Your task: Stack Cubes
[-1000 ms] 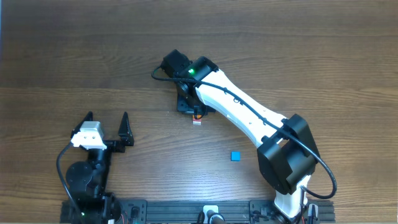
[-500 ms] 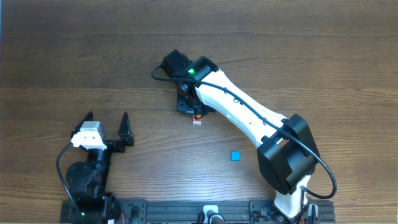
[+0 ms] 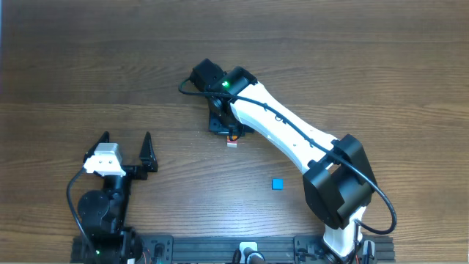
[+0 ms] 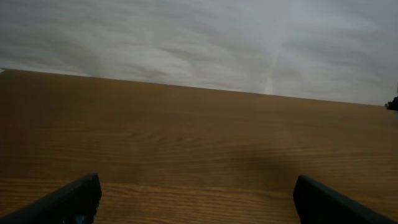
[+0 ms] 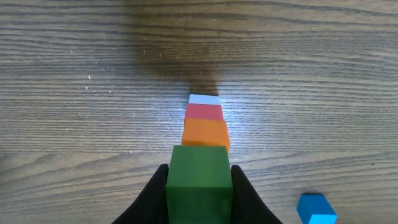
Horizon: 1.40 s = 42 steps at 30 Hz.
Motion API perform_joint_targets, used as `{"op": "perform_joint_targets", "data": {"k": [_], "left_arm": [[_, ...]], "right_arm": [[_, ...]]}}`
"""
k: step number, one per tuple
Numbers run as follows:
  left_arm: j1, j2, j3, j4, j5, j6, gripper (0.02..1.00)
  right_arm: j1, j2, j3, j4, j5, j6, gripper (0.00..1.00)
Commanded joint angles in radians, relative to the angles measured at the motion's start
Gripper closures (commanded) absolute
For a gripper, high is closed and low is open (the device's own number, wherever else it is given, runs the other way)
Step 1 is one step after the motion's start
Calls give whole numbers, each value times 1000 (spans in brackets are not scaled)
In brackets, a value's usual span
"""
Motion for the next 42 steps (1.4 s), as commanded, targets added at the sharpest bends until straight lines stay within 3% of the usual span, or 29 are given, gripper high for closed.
{"op": "perform_joint_targets", "data": {"k": [1,12,17,21,42], "left_arm": [[5,-5,-4,-3,6,4,18],[5,-5,-5,-3,6,4,18],[5,-5,-4,-3,6,4,18],[5,-5,-4,-3,6,4,18],[5,-5,-5,-3,6,4,18]], "right_arm": [[-5,15,-13,-3,19,10,989],[-3,15,-19,0,19,10,987],[-3,15,-19,1,19,10,825],[-1,15,-19,2,19,10,779],[-1,16,-34,16,14,10,728]]}}
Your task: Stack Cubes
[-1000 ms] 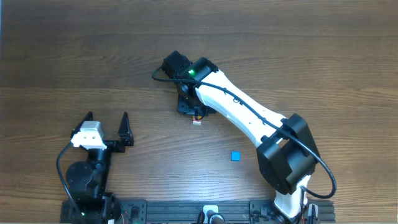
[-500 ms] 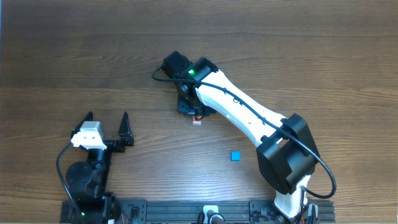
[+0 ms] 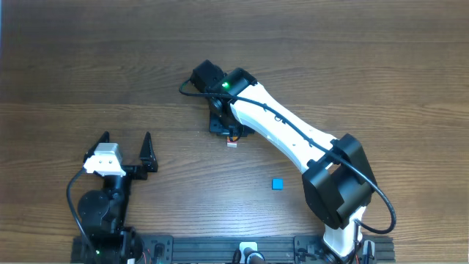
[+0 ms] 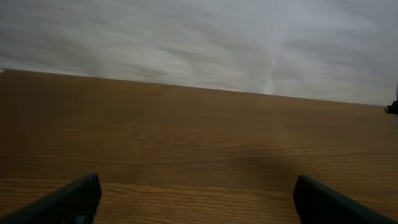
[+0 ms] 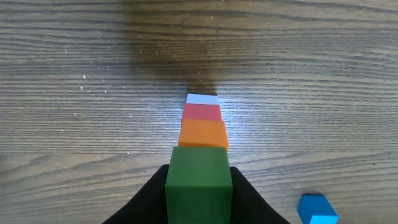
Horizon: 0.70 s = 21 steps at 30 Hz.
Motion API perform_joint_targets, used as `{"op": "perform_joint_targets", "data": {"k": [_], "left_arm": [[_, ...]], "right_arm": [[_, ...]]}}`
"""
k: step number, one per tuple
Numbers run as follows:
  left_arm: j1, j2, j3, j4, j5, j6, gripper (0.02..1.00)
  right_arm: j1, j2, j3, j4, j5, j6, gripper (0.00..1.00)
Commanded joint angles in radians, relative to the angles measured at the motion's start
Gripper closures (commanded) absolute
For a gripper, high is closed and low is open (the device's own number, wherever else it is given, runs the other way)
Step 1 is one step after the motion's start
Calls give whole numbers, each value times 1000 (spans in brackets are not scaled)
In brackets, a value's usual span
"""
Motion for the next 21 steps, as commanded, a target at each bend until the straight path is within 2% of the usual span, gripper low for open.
{"op": "perform_joint_targets", "data": {"k": [1,13,18,20,21], "left_arm": [[5,-5,-4,-3,6,4,18],[5,-5,-5,-3,6,4,18],[5,-5,-5,-3,6,4,18],[5,-5,-4,-3,6,4,18],[5,-5,-4,-3,6,4,20]], "right_arm": [[-1,15,-21,10,12,8,730],[-1,15,-21,15,12,8,713],[-1,15,-21,19,13,7,671],[-1,15,-21,22,12,7,630],[-1,15,-21,23,12,7,577]]}}
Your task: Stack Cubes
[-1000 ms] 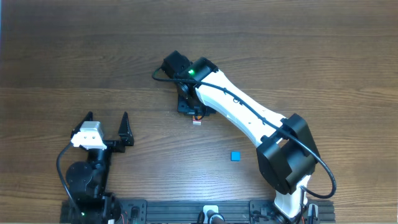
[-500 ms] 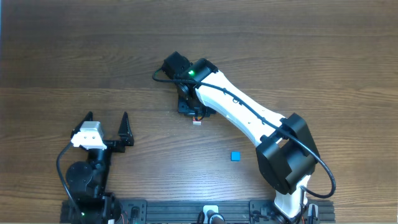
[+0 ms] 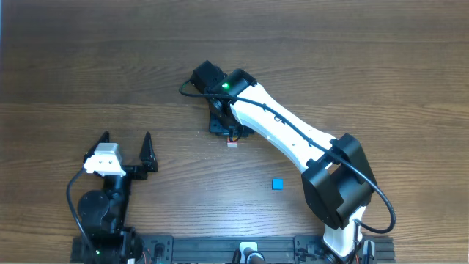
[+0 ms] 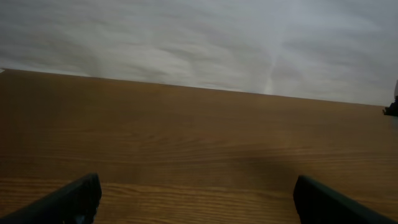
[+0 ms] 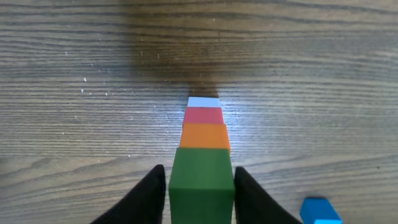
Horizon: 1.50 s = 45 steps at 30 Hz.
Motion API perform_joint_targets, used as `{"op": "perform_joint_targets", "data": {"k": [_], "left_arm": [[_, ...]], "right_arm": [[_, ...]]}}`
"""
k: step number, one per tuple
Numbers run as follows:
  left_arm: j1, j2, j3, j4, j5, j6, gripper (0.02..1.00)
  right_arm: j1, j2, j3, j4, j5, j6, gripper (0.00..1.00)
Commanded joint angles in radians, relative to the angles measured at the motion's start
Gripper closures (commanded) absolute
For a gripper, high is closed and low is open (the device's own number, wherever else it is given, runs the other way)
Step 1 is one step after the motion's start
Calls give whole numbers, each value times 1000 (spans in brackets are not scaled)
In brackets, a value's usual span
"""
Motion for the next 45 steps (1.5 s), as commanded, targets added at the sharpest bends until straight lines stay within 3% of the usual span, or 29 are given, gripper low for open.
{"op": "perform_joint_targets", "data": {"k": [1,2,5,6,12,17,23,35,45], "left_arm": [[5,-5,-5,-3,6,4,18],[5,-5,-4,-3,6,4,18],[5,-5,-4,-3,6,4,18],[5,-5,-4,-3,6,4,18],[5,-5,-4,-3,6,4,18],[5,-5,-5,-3,6,4,18],[5,-5,-4,-3,6,4,18],[5,-5,-4,-3,6,4,18],[5,-5,-5,-3,6,4,18]], "right_arm": [[-1,14,-11,6,13,7,535],[-1,14,-11,8,13,7,485],[2,9,-10,12,15,7,80],[5,2,-10,12,20,6,12],[34,-148,-4,-8,28,-61,9],[49,-330,-17,-137,55,-99,9],[62,-553,-263,-182,64,-75,9],[50,-665,-761,98,3,-16,7],[-41,-643,-948,324,-2,-74,7]]}}
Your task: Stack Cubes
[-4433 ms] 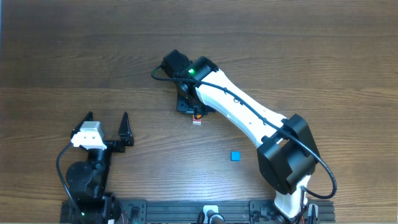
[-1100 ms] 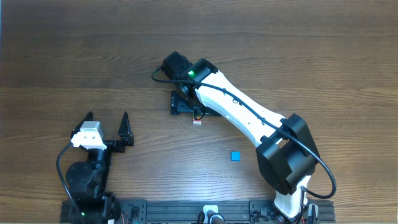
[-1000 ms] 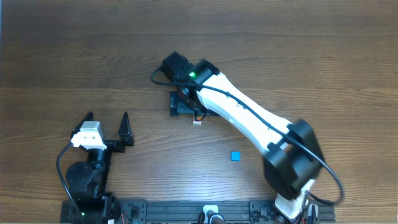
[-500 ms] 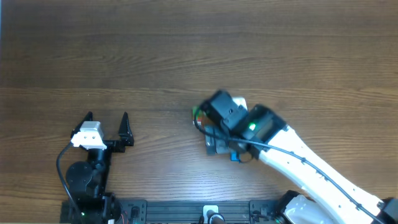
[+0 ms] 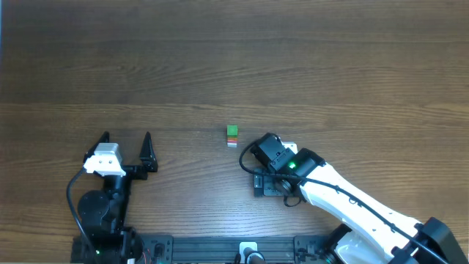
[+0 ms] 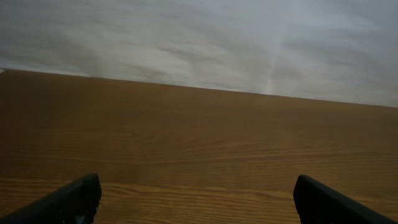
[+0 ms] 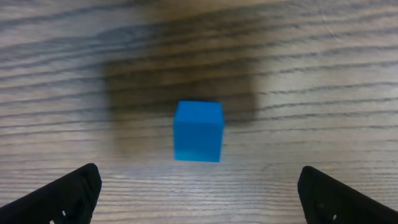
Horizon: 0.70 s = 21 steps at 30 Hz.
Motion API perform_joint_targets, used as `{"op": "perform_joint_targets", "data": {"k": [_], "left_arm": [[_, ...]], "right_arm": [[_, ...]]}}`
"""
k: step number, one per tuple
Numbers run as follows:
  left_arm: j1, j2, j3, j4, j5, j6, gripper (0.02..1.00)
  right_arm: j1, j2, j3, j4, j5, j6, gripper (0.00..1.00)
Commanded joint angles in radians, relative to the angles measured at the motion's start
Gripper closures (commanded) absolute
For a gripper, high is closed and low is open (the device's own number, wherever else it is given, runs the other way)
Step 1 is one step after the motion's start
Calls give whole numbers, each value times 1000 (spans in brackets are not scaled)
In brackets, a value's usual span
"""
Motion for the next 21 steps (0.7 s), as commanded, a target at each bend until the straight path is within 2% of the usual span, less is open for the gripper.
{"op": "perform_joint_targets", "data": {"k": [1,14,21], "left_arm": [[5,-5,-4,-3,6,4,18],[5,-5,-4,-3,6,5,18],[5,-5,-4,-3,6,4,18]], "right_arm": [[-36,14,-51,68,-3,-42,7],[-48,63,-54,98,-12,-45,115],[-48,90,-54,125,-26,-38,139]]}}
